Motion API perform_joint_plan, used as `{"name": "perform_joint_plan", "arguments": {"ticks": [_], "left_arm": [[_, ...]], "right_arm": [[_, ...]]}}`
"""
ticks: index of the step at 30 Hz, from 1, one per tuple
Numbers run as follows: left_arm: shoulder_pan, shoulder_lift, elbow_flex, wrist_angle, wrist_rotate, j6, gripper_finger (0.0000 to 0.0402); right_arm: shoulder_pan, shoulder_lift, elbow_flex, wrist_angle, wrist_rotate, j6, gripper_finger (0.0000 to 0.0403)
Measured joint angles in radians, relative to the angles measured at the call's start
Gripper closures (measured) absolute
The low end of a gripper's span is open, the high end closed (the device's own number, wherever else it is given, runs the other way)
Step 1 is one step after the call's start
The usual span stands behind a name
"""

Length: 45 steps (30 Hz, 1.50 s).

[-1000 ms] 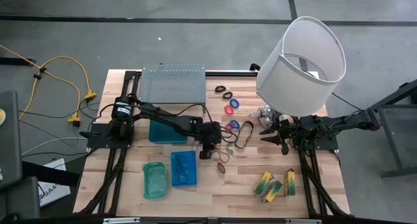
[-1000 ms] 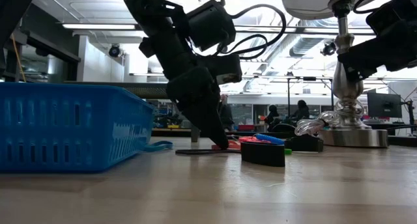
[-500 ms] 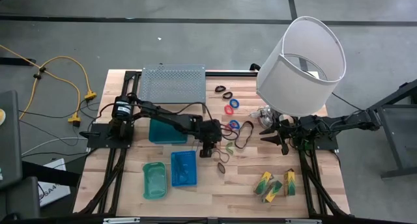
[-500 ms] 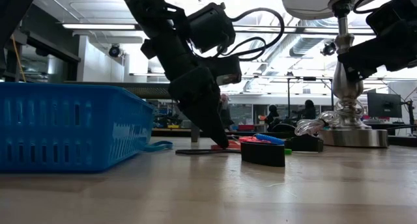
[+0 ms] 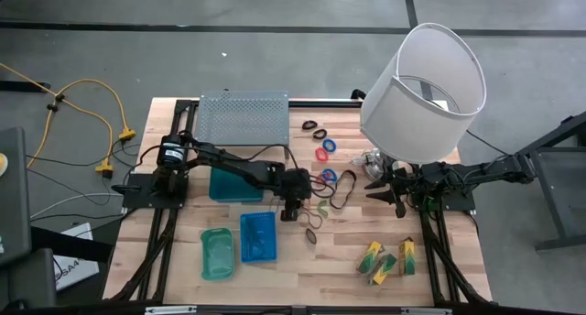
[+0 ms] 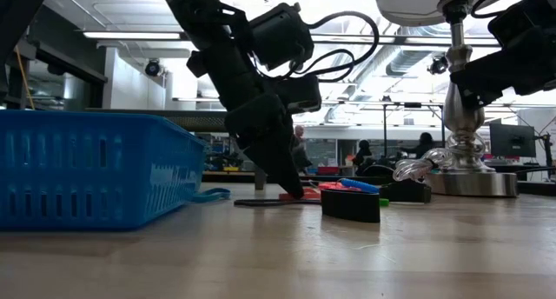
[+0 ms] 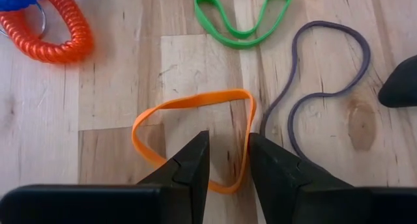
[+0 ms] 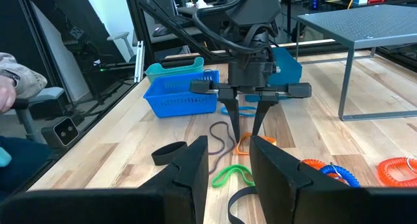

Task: Pick & Place Office Desk Supplies
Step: Put the orange rubber band into the bottom blue bin

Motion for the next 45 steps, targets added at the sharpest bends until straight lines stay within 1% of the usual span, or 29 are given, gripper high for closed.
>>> {"name": "perform_joint_plan", "arguments": {"ticks": [18, 22, 28, 31, 45], "left_arm": [[-0.013, 0.000, 0.000, -0.003, -0.017, 0.000, 0.0301], [-0.013, 0.000, 0.000, -0.003, -0.018, 0.000, 0.0321], [-0.013, 0.000, 0.000, -0.008, -0.019, 0.000, 0.0375], [-0.013, 0.000, 0.000, -0.011, -0.018, 0.000, 0.0395], [-0.013, 0.000, 0.000, -0.010, -0.014, -0.012, 0.0400]], "right_arm": [[0.000, 0.000, 0.000, 0.000, 0.000, 0.000, 0.0302], [0.000, 0.000, 0.000, 0.000, 0.000, 0.000, 0.0302], [0.000, 0.000, 0.000, 0.000, 0.000, 0.000, 0.0302], [0.000, 0.000, 0.000, 0.000, 0.000, 0.000, 0.0302], [0.000, 0.000, 0.000, 0.000, 0.000, 0.000, 0.0302]]}}
